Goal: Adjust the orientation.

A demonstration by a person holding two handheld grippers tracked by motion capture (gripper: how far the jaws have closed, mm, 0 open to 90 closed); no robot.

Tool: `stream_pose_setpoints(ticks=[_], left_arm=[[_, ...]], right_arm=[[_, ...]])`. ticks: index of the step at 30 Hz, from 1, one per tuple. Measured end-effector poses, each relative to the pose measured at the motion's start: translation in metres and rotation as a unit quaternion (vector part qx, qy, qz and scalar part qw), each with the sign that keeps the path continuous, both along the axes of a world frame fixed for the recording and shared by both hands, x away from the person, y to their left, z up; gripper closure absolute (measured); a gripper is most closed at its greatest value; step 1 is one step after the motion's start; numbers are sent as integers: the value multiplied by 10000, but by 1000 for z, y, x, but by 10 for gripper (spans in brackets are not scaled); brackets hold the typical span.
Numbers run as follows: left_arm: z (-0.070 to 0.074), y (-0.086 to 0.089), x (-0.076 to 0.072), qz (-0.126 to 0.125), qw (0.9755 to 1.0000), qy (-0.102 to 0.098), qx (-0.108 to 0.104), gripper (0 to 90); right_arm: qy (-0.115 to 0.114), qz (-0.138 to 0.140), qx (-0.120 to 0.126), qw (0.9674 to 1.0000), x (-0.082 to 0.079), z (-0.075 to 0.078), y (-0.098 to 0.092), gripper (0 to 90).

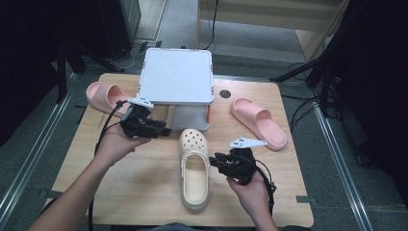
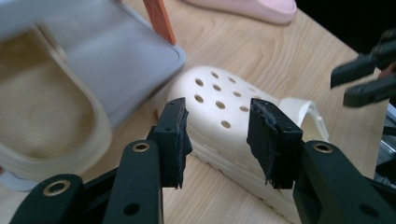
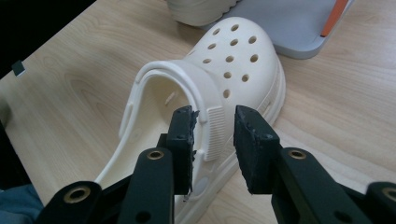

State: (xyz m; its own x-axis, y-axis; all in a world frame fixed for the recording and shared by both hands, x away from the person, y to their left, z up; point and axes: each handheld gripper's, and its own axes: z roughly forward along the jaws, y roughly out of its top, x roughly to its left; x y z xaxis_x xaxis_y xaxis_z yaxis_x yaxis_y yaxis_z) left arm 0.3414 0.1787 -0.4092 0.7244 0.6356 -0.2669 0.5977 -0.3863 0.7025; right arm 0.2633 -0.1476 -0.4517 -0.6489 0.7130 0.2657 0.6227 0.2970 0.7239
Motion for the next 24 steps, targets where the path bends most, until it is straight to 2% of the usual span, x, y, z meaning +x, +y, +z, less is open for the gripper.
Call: stream_pose_setpoints(ticks=[4, 7, 12, 14, 17, 20, 24], left_arm=[[14, 8, 2, 122, 9999, -35, -38, 571], [25, 14, 5, 145, 9998, -141, -35, 577], [41, 24, 16, 230, 9993, -158, -244, 599], [48, 27, 22, 270, 9991, -210, -266, 639], [57, 32, 31, 318, 9989, -273, -190, 742], [60, 36, 41, 401, 9986, -328, -136, 848], [57, 43, 53, 589, 9977, -326, -74, 862]], right_arm=[[51, -30, 19, 10000, -4, -2, 3, 706], [94, -15, -14, 10000, -5, -7, 6, 695], [198, -87, 35, 9998, -5, -14, 10, 558], [190, -99, -18, 9998, -6, -15, 11, 531], [151, -83, -93, 9998, -6, -17, 14, 505], [178, -77, -136, 9997, -6, -20, 16, 496], [278, -107, -220, 9993, -3, -28, 19, 496]])
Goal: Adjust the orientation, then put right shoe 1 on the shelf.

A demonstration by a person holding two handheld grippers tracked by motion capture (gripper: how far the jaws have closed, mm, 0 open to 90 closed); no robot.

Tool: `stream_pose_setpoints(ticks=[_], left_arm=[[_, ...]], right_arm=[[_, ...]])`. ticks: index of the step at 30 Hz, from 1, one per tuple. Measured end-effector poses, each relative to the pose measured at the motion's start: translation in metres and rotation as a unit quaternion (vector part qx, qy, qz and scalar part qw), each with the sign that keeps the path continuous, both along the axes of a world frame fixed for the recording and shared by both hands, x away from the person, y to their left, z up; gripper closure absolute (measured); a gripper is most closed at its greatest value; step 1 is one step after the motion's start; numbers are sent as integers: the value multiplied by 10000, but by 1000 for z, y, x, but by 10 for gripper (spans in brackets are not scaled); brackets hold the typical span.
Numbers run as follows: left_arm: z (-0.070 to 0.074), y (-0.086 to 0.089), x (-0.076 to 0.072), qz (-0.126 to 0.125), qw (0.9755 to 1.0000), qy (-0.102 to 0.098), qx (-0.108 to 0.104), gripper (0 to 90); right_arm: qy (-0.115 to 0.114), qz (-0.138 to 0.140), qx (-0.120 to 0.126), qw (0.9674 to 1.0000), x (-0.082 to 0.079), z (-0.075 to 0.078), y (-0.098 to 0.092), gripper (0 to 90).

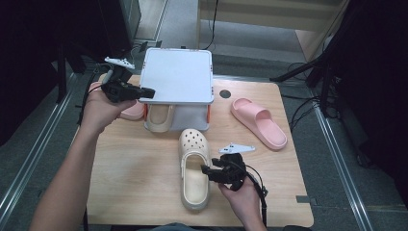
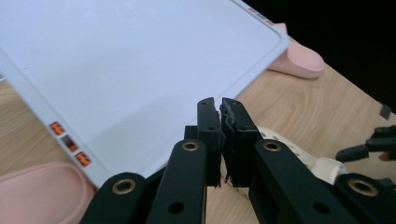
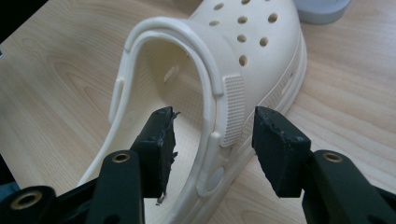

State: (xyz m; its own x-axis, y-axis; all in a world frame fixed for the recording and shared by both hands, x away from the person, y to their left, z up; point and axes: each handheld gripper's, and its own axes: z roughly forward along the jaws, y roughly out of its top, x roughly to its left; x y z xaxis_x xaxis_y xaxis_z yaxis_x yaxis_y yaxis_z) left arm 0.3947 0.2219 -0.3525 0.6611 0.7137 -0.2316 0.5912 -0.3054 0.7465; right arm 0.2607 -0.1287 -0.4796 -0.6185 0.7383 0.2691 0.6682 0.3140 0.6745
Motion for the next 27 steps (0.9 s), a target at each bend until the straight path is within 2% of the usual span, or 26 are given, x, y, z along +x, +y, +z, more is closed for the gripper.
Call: stream_pose_setpoints(ticks=[4, 6, 8, 14, 19, 24, 27], left_arm=[[-8, 5, 6, 187, 9998, -89, 70, 842], [-13, 7, 9, 205, 9997, -114, 17, 841], [-18, 8, 11, 239, 9997, -75, 25, 841], [-27, 7, 15, 287, 9994, -1, 201, 832], [-30, 9, 15, 317, 9995, -20, 86, 830], [-30, 7, 13, 340, 9992, -107, 175, 831], [-30, 6, 12, 342, 9991, -156, 207, 830]], right_arm=[[105, 31, -127, 9999, 3, -9, 6, 514], [124, 19, -181, 9998, 5, -12, 9, 516], [67, -50, -240, 9997, 6, -14, 11, 516], [55, -205, -237, 9995, 15, -19, 13, 528], [-6, -228, -108, 9997, 21, -22, 13, 542], [-142, -325, -143, 9993, 22, -21, 14, 621], [-270, -360, -289, 9986, 23, -19, 15, 690]])
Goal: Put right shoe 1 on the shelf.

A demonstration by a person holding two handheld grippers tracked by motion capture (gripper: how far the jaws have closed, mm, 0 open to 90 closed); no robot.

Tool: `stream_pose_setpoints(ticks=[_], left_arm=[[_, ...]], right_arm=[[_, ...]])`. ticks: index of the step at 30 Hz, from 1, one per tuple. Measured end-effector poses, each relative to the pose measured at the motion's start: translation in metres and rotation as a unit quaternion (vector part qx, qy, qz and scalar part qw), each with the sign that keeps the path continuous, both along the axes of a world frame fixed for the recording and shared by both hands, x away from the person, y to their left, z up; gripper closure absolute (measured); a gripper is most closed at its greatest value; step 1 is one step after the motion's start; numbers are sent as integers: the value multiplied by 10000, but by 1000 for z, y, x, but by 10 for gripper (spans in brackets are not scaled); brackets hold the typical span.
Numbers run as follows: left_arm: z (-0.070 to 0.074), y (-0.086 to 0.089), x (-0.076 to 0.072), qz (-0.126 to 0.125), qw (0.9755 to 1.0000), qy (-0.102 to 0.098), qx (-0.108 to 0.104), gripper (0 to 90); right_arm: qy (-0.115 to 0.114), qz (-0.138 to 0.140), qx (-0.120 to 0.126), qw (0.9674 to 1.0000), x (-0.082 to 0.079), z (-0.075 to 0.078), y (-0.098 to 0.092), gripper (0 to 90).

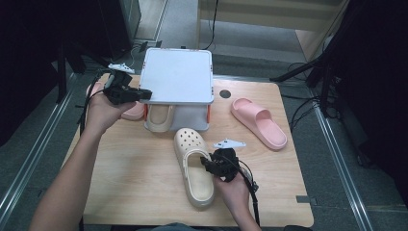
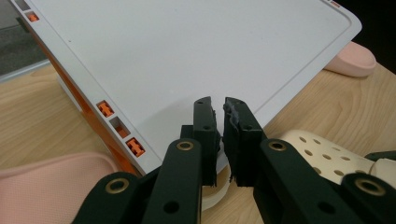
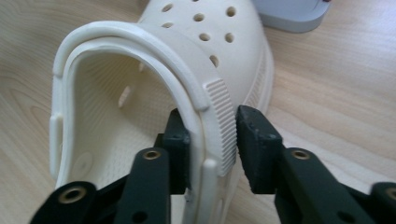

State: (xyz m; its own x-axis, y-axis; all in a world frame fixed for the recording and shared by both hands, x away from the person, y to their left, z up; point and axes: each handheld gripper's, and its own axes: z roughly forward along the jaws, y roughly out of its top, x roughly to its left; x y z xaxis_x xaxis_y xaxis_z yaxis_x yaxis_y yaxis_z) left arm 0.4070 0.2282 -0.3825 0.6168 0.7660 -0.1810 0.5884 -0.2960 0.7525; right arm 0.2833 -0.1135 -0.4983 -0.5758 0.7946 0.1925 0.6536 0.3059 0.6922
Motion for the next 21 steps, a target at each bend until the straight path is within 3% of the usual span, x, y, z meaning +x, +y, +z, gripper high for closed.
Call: stream_pose_setpoints(ticks=[6, 11, 16, 21], left_arm=[[-1, 1, 0, -7, 10000, 0, -53, 829], [-1, 1, 0, 2, 10000, -23, -55, 828], [-2, 1, -1, 20, 10000, -50, -56, 828], [-1, -1, -2, 45, 10000, -83, 32, 829]], right_arm=[[-14, -80, -93, 9999, 5, 6, -1, 747], [109, -61, 107, 9999, 13, 15, -2, 765], [6, -116, 113, 9999, 20, 24, -2, 767], [-60, -228, 67, 9997, 36, 33, -1, 767]])
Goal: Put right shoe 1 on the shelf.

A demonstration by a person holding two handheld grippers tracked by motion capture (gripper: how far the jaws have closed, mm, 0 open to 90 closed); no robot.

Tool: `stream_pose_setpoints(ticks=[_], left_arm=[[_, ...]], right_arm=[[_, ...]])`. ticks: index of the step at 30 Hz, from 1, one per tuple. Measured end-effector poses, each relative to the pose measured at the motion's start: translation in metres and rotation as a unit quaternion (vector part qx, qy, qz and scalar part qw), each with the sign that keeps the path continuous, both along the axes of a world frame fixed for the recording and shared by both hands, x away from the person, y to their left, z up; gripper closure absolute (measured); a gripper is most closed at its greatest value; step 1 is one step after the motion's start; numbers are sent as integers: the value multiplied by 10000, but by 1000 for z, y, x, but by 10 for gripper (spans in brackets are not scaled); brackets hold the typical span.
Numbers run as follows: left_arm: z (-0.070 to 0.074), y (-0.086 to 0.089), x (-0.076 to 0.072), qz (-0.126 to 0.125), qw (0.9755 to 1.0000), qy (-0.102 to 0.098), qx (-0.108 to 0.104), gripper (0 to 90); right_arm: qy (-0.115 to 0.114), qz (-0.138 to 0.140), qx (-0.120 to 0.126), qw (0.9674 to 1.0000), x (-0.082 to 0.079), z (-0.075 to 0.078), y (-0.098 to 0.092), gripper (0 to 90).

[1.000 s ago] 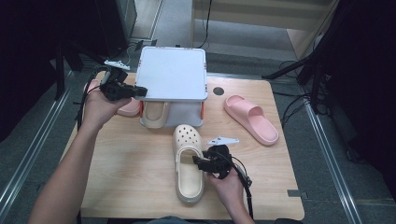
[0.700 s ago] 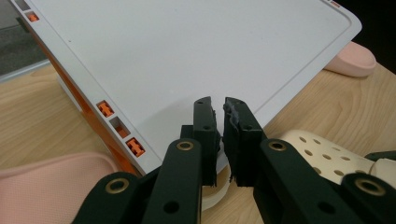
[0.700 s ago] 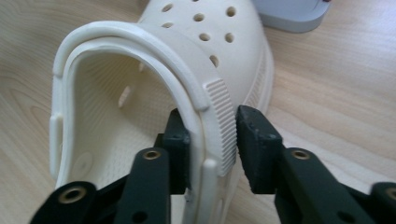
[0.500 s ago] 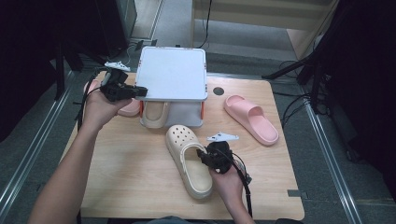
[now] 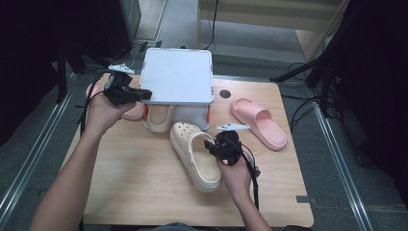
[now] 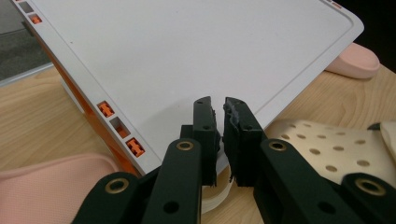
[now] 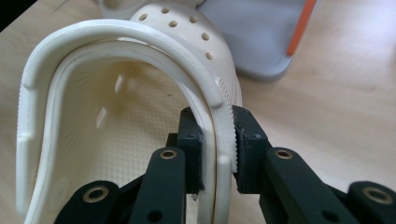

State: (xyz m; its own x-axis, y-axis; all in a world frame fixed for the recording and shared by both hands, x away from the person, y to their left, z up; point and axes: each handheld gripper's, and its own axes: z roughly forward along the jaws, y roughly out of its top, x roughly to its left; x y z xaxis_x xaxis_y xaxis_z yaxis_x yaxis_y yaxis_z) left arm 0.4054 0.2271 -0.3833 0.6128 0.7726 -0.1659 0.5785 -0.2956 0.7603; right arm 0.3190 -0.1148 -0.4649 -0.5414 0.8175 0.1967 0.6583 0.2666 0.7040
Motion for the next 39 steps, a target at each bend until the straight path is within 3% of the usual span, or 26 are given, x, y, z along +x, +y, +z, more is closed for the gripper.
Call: stream_pose_setpoints(ticks=[8, 16, 23, 28, 35, 39], left_arm=[[0, 0, 0, -7, 10000, -9, -6, 829], [-1, 1, 0, -18, 10000, -9, -32, 829], [-1, 0, 0, -18, 10000, -19, -15, 829], [-1, 0, 0, -18, 10000, -23, -15, 829], [-1, 1, 0, -25, 10000, -18, -23, 829], [-1, 1, 1, -24, 10000, 16, -50, 824]], right_arm=[[-225, -357, -71, 9991, 40, 14, 4, 766], [-202, -666, -183, 9974, 67, 4, 20, 762], [-229, -733, -346, 9964, 70, -12, 40, 751], [-293, -757, -397, 9959, 68, -15, 50, 721], [-175, -586, 44, 9981, 65, -15, 43, 628], [-162, -409, 303, 9986, 56, -7, 37, 518]])
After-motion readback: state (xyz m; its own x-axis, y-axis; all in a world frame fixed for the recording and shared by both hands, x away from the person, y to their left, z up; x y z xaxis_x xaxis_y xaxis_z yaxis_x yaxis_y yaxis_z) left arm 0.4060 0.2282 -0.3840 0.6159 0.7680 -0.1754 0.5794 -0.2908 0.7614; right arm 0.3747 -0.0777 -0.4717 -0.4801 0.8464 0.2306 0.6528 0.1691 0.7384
